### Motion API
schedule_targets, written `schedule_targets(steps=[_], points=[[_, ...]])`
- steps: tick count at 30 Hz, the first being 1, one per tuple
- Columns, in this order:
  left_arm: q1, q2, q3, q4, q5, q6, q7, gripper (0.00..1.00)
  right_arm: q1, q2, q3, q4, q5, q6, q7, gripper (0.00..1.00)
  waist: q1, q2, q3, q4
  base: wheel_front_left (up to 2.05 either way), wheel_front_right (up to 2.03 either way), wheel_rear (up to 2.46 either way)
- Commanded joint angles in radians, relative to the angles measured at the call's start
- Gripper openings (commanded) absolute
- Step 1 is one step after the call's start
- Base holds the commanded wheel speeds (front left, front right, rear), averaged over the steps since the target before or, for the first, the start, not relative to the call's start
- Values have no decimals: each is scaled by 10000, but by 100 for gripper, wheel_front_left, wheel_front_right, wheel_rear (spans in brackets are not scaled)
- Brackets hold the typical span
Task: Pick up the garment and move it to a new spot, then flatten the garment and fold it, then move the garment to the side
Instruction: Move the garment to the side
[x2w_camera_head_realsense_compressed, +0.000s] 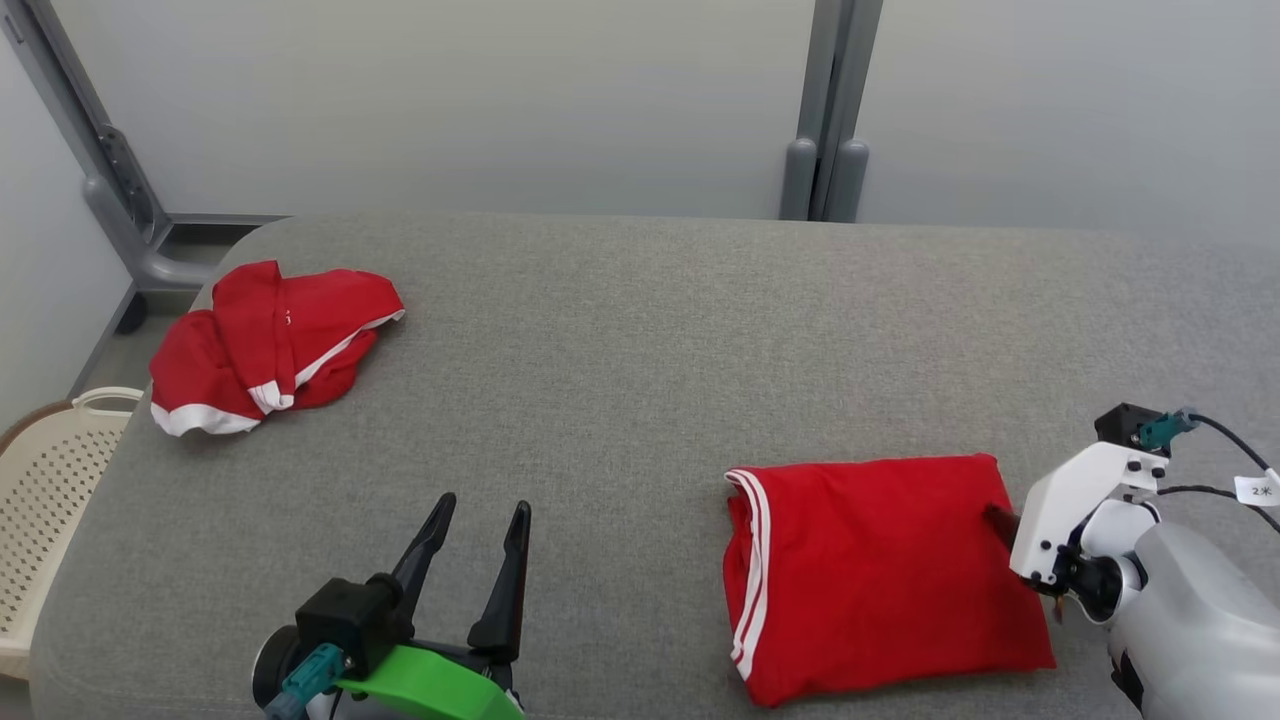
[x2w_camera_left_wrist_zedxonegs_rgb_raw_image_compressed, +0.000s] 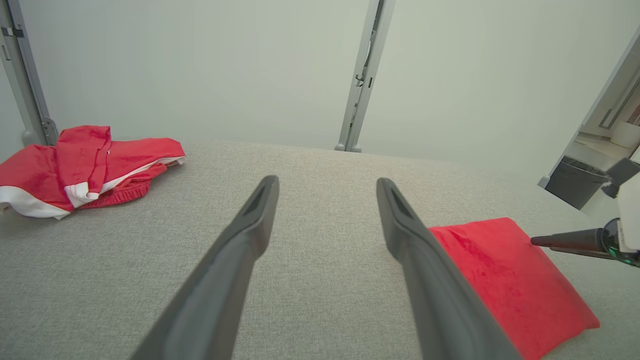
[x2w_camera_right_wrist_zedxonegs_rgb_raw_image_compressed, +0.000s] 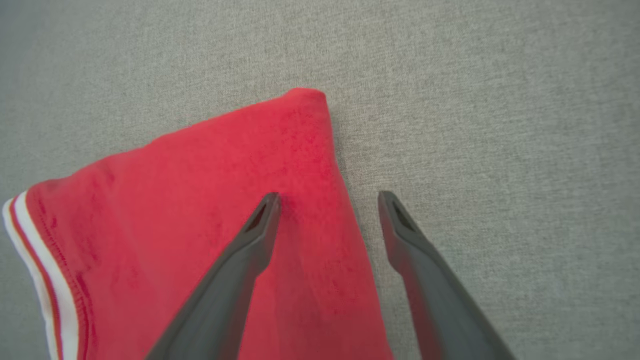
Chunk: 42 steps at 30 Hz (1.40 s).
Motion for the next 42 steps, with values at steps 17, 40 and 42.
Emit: schedule_targets(steps=[17,40,42], points=[[-70,78,-162,-25,-118,-30,67,100,1071,235,-786,-726,-377,0,1396,100,0,0,170,203,0,0,0],[-243,171,-269,-105,-162,18,102,100,1546,-114,-1061,-2345,-1888,0,2139,0,0,0,458,498,0,0,0],[-267,171,-285,-108,-154,29,106,100,1522,-163,-964,-2502,-1923,0,2103,0,0,0,478,517,0,0,0]])
